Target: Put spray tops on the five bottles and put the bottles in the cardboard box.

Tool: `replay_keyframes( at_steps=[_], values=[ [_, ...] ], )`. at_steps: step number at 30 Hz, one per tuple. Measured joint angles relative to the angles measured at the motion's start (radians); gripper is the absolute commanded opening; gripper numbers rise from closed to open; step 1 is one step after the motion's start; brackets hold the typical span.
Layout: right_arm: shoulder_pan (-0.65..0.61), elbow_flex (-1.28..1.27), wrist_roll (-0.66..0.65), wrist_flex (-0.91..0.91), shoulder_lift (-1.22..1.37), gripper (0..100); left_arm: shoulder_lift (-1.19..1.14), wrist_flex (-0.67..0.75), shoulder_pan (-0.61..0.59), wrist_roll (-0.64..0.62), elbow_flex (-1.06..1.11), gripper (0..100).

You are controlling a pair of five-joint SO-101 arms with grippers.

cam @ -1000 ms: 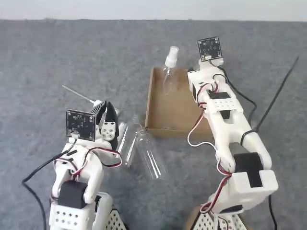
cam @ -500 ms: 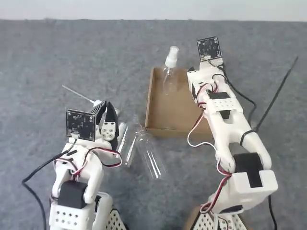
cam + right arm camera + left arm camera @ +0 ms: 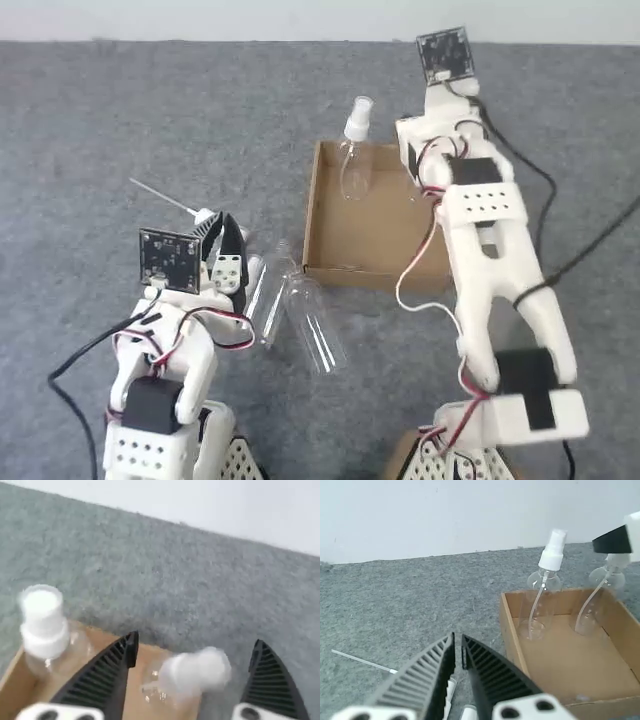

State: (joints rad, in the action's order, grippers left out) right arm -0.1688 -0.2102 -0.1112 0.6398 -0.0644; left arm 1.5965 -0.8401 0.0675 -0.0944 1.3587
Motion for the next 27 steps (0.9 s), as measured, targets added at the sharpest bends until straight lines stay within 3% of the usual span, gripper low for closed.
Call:
replay_keyframes(
  at_steps=[12,17,21,27],
  values=[
    [0.0,0.006,0.0,0.427,-0.311,28.9,0.0,0.0,0.0,0.0,0.0,1],
    [0.061,0.006,0.0,0.592,-0.445,28.9,0.0,0.0,0.0,0.0,0.0,1],
    [0.149,0.006,0.0,0.726,-0.497,28.9,0.0,0.0,0.0,0.0,0.0,1],
    [0.394,0.008,0.0,0.856,-0.446,28.9,0.0,0.0,0.0,0.0,0.0,1]
  ],
)
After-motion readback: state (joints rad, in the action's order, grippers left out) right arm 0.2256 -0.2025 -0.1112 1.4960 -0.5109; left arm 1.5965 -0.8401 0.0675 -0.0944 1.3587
